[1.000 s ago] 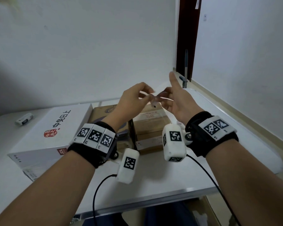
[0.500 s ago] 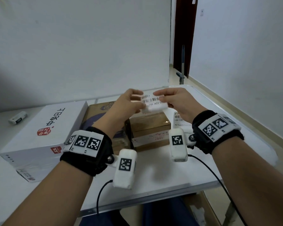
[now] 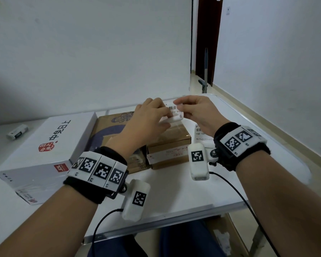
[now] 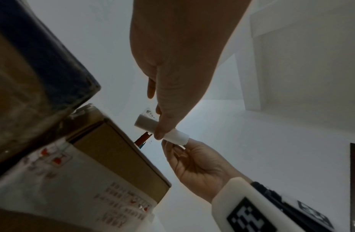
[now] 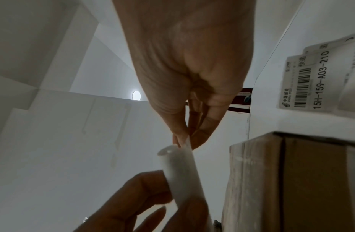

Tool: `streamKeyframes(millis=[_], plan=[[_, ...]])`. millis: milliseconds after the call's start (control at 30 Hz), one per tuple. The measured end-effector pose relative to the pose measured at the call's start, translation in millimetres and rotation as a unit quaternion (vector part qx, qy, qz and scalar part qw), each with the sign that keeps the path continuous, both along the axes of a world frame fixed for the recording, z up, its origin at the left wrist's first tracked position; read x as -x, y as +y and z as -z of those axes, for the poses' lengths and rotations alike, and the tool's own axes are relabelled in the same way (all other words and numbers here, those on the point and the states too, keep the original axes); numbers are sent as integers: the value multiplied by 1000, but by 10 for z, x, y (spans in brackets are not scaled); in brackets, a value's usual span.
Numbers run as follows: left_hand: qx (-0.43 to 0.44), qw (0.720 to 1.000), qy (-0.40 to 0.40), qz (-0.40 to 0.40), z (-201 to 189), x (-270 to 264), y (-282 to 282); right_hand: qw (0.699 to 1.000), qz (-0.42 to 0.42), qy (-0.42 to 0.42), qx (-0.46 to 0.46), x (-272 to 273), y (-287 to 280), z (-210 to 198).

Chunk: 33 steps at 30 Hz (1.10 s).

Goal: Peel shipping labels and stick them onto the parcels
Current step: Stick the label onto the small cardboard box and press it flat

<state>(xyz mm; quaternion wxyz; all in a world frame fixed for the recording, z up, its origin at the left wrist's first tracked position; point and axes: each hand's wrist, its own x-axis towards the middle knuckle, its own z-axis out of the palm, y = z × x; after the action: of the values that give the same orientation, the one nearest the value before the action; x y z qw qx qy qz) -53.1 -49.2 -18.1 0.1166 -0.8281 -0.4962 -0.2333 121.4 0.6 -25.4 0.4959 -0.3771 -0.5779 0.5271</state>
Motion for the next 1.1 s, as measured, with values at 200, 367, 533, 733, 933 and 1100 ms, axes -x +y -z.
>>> streamKeyframes(millis=[200,367,533,733,933,1100], plan=[[25,999,44,9,31,8,-128,999,-9,-39,-8,-34,65,85],[71,997,0,11,130,3,-207,992,-23,-119,-39,-40,77,218],[76,997,25,9,182,26,-208,985,24,-159,-63,-59,61,313],[56,993,103,-31,107,-22,-302,976,80,-180,-89,-15,11,348],[34,995,97,-18,116,14,-409,977,106,-163,-89,37,32,317],[-5,994,104,-28,91,0,-434,977,121,-160,-69,36,45,317]])
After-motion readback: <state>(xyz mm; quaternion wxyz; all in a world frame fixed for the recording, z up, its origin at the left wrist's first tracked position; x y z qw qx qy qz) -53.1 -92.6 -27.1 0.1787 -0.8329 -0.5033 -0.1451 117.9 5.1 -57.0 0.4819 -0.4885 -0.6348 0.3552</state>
